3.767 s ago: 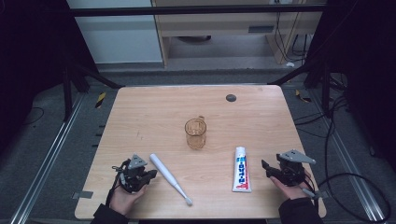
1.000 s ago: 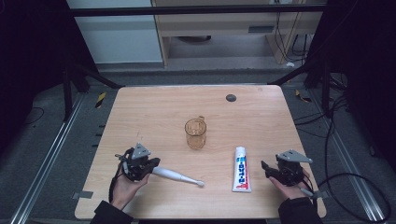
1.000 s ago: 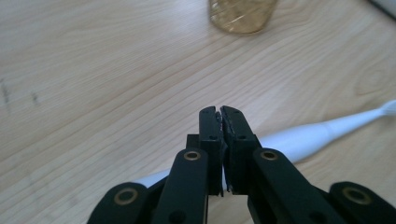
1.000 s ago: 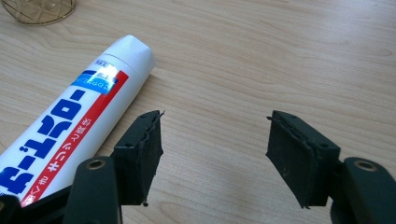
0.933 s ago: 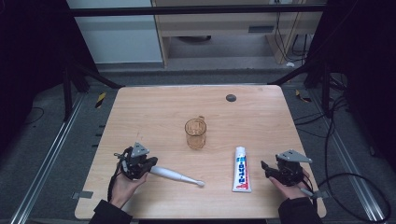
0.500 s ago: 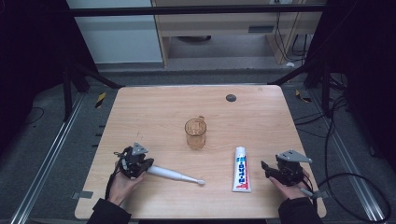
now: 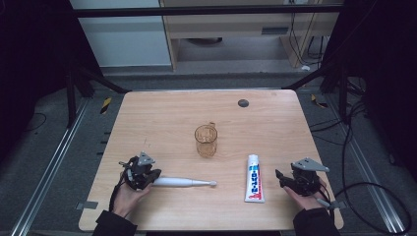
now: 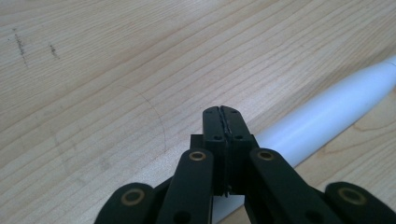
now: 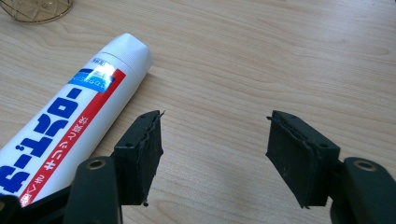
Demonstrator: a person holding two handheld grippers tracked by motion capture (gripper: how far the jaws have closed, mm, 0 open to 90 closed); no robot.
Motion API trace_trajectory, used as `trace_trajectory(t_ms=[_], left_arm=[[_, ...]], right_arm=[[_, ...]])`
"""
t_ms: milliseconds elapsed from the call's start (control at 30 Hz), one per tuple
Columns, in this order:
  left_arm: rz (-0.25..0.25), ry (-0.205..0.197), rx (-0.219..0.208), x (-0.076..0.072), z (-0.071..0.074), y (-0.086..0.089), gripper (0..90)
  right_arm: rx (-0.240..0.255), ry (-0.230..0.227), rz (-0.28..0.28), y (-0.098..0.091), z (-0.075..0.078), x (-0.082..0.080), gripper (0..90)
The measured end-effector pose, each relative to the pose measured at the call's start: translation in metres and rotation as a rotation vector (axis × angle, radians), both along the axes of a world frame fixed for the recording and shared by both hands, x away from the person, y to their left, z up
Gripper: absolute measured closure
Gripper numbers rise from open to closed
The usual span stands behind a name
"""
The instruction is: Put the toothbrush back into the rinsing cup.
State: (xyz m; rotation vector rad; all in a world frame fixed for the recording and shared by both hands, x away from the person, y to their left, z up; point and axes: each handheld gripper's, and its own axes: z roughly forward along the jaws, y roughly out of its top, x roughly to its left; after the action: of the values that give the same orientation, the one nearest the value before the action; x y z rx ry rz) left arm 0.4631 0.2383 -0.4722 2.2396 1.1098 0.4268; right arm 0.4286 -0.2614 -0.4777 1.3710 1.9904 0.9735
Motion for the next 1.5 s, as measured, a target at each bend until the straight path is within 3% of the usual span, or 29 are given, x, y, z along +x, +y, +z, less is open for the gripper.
trace_trajectory(t_ms=[767, 1000, 1133, 1267, 1367, 1500], left_arm=[[-0.042, 0.014, -0.008, -0.018, 0.002, -0.005, 89.4], [-0.048, 0.003, -0.013, -0.021, 0.005, -0.005, 88.9], [-0.040, -0.030, -0.017, -0.022, 0.009, -0.004, 83.3], [-0.017, -0.119, 0.005, -0.023, 0.016, -0.004, 73.9], [-0.025, -0.101, -0.018, -0.018, 0.022, -0.002, 63.4], [-0.044, -0.086, -0.006, -0.015, 0.023, -0.007, 60.5]], right_arm=[[-0.002, -0.003, -0.007, -0.001, 0.001, -0.001, 35.4], [-0.003, -0.004, -0.006, -0.001, 0.001, -0.001, 35.4], [-0.003, -0.006, -0.007, -0.001, 0.001, -0.001, 35.4], [-0.005, -0.009, -0.008, -0.001, 0.002, -0.001, 35.4], [-0.003, -0.010, -0.009, -0.002, 0.002, -0.001, 35.4], [0.001, -0.007, -0.011, -0.001, 0.003, -0.001, 35.4]])
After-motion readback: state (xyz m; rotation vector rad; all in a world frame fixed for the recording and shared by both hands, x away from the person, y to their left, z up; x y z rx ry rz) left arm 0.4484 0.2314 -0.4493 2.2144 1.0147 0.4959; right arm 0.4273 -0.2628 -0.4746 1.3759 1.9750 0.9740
